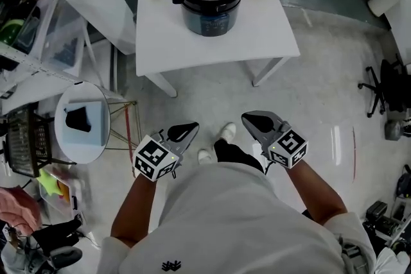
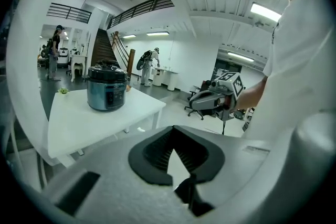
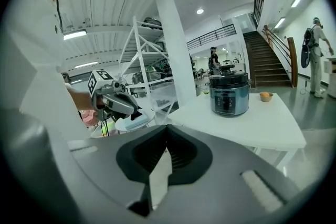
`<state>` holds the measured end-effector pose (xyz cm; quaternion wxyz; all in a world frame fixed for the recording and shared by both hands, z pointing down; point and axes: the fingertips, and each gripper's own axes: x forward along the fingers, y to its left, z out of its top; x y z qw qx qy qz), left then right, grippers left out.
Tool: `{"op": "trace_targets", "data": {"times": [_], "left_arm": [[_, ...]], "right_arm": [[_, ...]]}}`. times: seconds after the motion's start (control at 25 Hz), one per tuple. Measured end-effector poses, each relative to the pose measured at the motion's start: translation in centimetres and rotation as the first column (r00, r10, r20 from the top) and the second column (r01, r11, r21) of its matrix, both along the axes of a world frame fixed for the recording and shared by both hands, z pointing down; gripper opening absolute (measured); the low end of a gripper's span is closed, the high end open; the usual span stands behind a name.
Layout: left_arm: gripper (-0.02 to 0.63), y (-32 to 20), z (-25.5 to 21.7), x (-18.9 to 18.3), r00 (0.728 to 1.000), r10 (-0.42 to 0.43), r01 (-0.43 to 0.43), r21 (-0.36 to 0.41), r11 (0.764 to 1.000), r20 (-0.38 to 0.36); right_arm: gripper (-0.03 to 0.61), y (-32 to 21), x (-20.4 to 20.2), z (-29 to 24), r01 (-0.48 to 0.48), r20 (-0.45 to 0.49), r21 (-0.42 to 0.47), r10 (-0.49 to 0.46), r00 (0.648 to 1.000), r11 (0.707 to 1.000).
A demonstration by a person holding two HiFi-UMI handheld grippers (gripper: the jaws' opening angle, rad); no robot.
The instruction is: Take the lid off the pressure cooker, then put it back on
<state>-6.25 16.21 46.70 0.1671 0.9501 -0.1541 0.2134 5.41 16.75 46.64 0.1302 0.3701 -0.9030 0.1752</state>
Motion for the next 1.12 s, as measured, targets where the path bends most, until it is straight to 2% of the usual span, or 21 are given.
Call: {"op": "trace_targets", "data": {"times": [0.32, 0.56, 0.68, 0.96, 1.12], "left_arm": [[0.008, 3.8, -0.3, -0.8, 0.999, -0.002, 0.002, -0.009, 1.0, -0.033], [0.007, 4.8, -0.5, -0.4, 0.997, -0.064, 0.062, -0.035, 0.997, -0.041], [0.007, 5.1, -1.2, 1.6, 0.994, -0.09, 0.087, -0.048, 0.995, -0.055], [0.007, 5.2, -2.5, 6.4, 0.994, -0.08, 0.079, -0.022, 0.997, -0.068], [0.006, 5.8, -2.3, 7.8, 0.997, -0.068, 0.068, -0.005, 0.998, -0.04]], "right_arm": [[0.012, 3.5, -1.4, -0.7, 0.011, -0.017, 0.006, -0.011, 1.0, 1.0], [0.012, 3.9, -1.2, -1.4, 0.065, -0.002, 0.017, -0.065, 0.998, 0.998], [0.012, 4.2, -0.2, -2.3, 0.093, 0.001, 0.025, -0.093, 0.996, 0.995], [0.012, 5.2, 3.0, -2.0, 0.107, 0.007, 0.013, -0.107, 0.994, 0.994], [0.012, 5.4, 4.2, -2.1, 0.107, 0.02, 0.017, -0.108, 0.994, 0.994]]}}
